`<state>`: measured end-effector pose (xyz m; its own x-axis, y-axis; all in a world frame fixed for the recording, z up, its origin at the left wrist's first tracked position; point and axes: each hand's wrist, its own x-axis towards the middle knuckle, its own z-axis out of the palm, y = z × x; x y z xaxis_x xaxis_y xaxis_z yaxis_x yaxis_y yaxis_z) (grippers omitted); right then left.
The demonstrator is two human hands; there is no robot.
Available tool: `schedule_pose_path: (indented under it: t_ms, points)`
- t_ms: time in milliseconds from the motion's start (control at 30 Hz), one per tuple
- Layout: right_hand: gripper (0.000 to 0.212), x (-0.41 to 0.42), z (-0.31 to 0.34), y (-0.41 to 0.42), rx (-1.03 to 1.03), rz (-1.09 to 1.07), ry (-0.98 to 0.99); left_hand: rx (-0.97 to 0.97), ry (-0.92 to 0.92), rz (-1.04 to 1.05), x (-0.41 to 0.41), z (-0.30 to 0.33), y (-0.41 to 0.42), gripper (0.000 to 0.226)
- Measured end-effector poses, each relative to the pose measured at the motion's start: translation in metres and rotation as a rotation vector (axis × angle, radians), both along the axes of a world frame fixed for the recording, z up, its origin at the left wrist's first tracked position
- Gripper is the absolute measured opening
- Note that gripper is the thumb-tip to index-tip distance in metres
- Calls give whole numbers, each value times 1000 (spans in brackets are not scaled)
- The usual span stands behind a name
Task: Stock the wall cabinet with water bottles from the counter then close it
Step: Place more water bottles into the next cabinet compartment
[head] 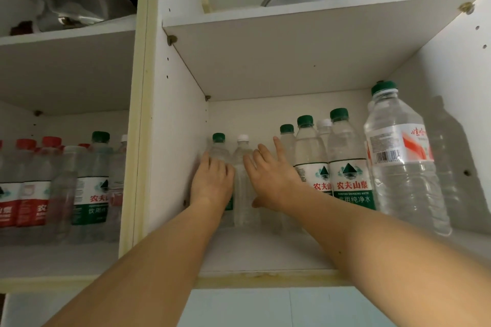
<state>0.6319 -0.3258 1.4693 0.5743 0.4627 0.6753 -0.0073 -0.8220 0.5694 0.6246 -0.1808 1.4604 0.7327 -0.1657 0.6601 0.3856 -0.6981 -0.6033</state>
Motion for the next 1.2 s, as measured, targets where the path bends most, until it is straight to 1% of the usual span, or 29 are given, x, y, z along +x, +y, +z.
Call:
schedule_pose_path:
  t_ms: [67,100,133,200,267,333,367,400,433,500,533,567,633,767,867,1000,1133,1200]
  points:
    - [110,-1,1,-2,14,6,34,-27,-8,28,-3,2,2,105]
    - [110,-1,1,-3,16,5,44,-11,-13,52,-3,2,3,110]
    - [109,-1,2,-5,16,3,48,13,-18,72,-3,2,4,112]
    - [103,-4,2,-7,7,3,62,28,-20,84,-2,-1,5,109]
    - [84,-8,2,-7,-15,33,54,-2,-19,49,-4,-4,7,96]
    - [56,-10,3,-5,-41,76,34,-13,-13,-57,-8,-4,7,71]
    - [46,-11,4,-4,-43,103,39,-21,5,-131,-9,-4,8,56]
    - [40,-12,4,-2,-45,130,54,-65,42,-206,-7,-5,8,43]
    - [38,-12,4,0,-55,153,77,-159,99,-265,-5,-7,8,34]
    - [39,-11,3,1,-87,175,148,-391,211,-311,-1,-11,7,25]
    - [40,-9,3,1,-102,177,179,-489,228,-324,2,-12,8,24]
    - [41,-8,1,0,-113,178,195,-566,226,-340,3,-12,9,26]
    - [42,-5,0,-2,-119,178,207,-661,226,-359,5,-11,10,32]
    - [49,-6,-4,-6,-134,159,209,-741,255,-352,1,-12,10,41]
    - [51,-9,-6,-7,-169,127,185,-788,276,-370,-2,-15,7,39]
    - [53,-18,-3,-8,-213,70,99,-837,218,-440,-7,-17,6,36]
    - [64,-43,1,-16,-113,118,95,-915,135,-601,-13,-15,6,30]
    - [58,-62,-2,-25,-33,162,72,-932,136,-647,-18,-14,5,32]
